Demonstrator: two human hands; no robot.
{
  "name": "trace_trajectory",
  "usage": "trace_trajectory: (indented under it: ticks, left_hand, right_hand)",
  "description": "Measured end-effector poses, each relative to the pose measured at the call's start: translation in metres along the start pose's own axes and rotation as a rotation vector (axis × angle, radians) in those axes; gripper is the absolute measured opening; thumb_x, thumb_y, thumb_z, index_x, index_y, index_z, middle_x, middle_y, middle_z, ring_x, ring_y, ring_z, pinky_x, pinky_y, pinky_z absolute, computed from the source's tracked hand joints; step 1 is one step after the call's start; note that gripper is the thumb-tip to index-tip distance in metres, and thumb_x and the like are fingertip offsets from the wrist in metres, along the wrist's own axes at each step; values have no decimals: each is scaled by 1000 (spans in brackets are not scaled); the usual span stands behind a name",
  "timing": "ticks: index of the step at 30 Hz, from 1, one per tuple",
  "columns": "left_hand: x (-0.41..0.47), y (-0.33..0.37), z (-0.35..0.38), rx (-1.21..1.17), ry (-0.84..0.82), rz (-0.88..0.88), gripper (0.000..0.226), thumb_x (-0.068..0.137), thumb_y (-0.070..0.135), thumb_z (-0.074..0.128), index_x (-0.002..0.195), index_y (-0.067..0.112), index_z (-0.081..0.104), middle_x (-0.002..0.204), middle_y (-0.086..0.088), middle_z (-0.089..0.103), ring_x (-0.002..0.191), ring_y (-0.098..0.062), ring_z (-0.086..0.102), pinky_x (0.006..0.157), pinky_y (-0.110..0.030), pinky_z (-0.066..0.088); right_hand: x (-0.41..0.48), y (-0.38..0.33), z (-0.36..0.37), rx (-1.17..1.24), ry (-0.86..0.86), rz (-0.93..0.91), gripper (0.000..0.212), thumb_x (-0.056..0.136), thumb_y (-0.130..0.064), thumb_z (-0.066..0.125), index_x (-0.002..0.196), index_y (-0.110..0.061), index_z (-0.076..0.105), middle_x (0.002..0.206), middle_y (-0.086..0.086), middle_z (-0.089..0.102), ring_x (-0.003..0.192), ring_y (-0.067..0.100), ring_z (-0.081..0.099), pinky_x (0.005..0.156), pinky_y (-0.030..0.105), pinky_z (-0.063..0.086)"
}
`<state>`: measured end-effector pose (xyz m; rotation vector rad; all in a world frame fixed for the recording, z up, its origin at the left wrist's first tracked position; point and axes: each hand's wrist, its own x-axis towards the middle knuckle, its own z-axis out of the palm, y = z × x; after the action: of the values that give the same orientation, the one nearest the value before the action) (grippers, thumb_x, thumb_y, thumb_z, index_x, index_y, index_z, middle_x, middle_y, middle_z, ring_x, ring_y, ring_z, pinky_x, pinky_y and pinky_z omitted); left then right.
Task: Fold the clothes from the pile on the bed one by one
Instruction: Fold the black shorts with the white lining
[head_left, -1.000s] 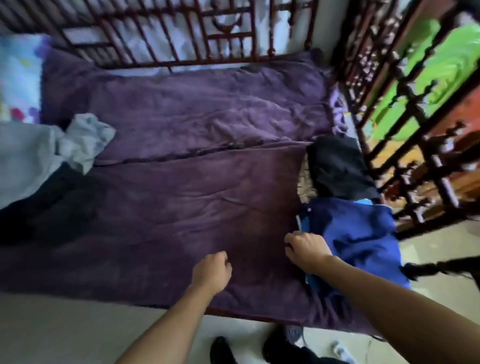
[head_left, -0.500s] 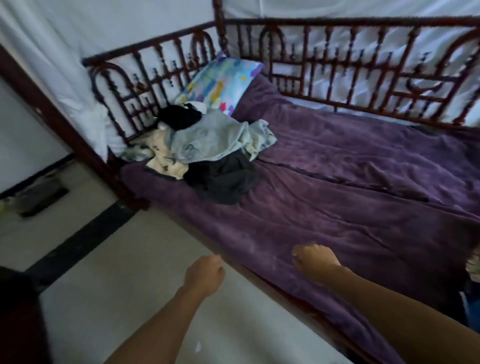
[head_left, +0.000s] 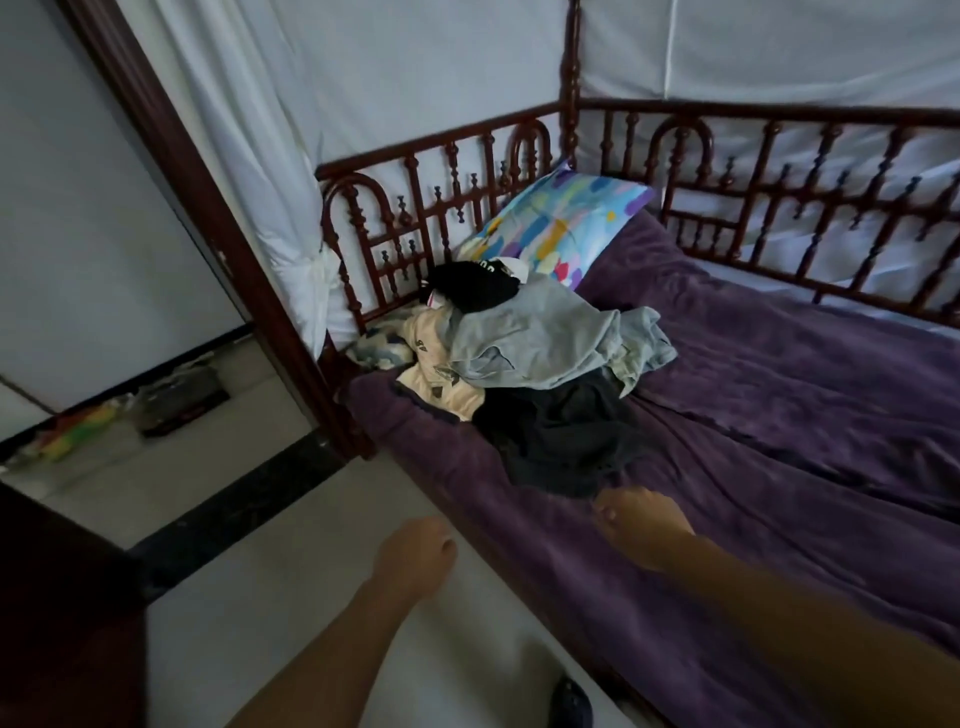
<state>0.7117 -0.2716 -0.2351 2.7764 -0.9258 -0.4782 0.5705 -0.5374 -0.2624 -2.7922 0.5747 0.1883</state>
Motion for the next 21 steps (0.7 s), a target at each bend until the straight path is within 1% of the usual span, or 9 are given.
trace_trajectory:
  ticks: [3, 4, 6, 7, 9, 11, 16, 18, 21]
  left_hand:
    - [56, -16, -17, -3, -12, -7, 19, 96, 26, 45, 98, 14, 59, 99, -4, 63, 95, -21, 60, 83, -32, 48]
    - [77, -22, -23, -10, -16, -13, 16, 96, 26, 45, 90, 18, 57, 92, 0, 60, 92, -19, 59, 78, -30, 46]
    - [117, -31, -37, -28, -30, -22, 22, 95, 25, 45, 73, 27, 47, 76, 9, 51, 83, -15, 56, 65, -24, 39]
    - [136, -34, -45, -34, -27, -22, 23, 95, 25, 46, 72, 27, 46, 75, 9, 52, 81, -14, 55, 62, -24, 37]
    - [173, -39, -62, -51, -2, -34, 14, 93, 25, 48, 83, 22, 57, 86, 3, 62, 83, -16, 58, 69, -28, 43]
    - [207, -43, -75, -66, 15, -39, 14, 93, 26, 49, 94, 18, 61, 96, 0, 65, 88, -19, 60, 75, -30, 45]
    - [286, -57, -92, -61, -51, -35, 14, 92, 31, 48, 94, 23, 59, 98, 3, 66, 95, -19, 61, 81, -33, 49]
    - [325, -67, -97, -66, -78, -23, 17, 92, 32, 49, 99, 23, 61, 102, 3, 67, 99, -18, 61, 85, -33, 49]
    - [393, -86, -102, -46, -101, 10, 20, 91, 32, 50, 104, 23, 62, 107, 3, 66, 103, -18, 60, 85, -33, 48]
  right_hand:
    - [66, -3, 1, 34, -19, 22, 22, 92, -38, 46, 106, -30, 60, 113, -4, 66, 102, 23, 63, 74, 30, 44]
    - [88, -5, 0, 46, -27, 33, 23, 91, -37, 47, 107, -30, 61, 113, -4, 67, 102, 23, 63, 76, 30, 45]
    - [130, -8, -6, 71, -50, 50, 25, 91, -38, 47, 110, -30, 61, 113, -3, 67, 103, 24, 63, 80, 31, 48]
    - [150, -10, -9, 79, -59, 47, 27, 91, -39, 46, 112, -30, 60, 114, -3, 67, 103, 24, 63, 81, 32, 48]
    - [187, -12, -15, 93, -71, 42, 27, 92, -39, 46, 113, -29, 60, 113, -2, 66, 102, 24, 62, 79, 32, 47]
    - [218, -15, -24, 101, -78, 45, 27, 92, -39, 46, 113, -29, 60, 112, -2, 67, 101, 24, 62, 78, 32, 48]
    - [293, -15, -42, 116, -82, 81, 27, 90, -40, 49, 113, -31, 61, 111, -5, 67, 101, 21, 62, 78, 31, 48]
    - [327, -13, -49, 116, -69, 107, 26, 90, -40, 51, 112, -30, 62, 112, -3, 66, 103, 22, 62, 80, 31, 48]
    - [384, -9, -52, 124, -62, 171, 31, 90, -42, 52, 118, -30, 60, 116, -3, 66, 107, 20, 61, 85, 31, 49]
